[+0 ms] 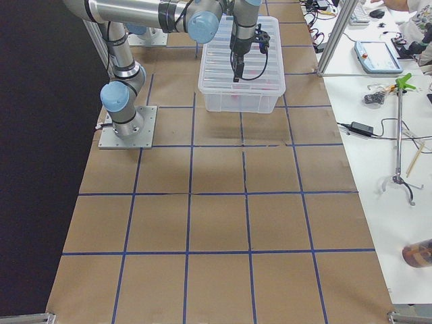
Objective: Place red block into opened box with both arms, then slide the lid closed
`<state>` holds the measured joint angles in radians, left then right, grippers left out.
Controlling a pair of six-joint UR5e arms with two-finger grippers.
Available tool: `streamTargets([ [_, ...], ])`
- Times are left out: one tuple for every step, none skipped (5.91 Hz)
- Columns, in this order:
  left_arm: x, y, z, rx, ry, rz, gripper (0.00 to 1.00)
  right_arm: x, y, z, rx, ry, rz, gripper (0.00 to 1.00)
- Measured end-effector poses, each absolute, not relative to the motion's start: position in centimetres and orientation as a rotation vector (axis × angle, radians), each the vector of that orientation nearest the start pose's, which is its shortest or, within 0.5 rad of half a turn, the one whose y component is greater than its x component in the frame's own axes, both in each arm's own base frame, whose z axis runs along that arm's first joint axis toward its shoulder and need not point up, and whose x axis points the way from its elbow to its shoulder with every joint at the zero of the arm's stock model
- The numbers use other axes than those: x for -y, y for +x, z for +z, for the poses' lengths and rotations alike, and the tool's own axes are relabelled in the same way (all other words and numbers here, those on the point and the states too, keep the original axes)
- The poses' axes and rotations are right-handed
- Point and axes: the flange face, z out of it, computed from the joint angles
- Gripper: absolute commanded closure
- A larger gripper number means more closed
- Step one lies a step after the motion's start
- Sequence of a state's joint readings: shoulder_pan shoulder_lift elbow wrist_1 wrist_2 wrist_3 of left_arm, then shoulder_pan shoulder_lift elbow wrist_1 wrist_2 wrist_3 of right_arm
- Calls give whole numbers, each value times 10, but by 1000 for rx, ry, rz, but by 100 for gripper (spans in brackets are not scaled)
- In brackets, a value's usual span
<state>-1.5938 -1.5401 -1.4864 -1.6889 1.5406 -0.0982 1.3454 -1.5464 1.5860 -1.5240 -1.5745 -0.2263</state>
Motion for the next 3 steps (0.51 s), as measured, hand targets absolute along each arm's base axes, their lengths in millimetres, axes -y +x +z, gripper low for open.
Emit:
streamTargets([
  [473, -147, 532, -3169, -119, 9, 2, 507, 20, 447, -3115, -10, 157, 0],
  [473, -147, 532, -3169, -119, 11, 2, 505, 20, 426, -3118, -22, 149, 0],
  [473, -147, 532, -3169, -119, 10, 2, 505, 20, 402, -3131, -47, 103, 0],
])
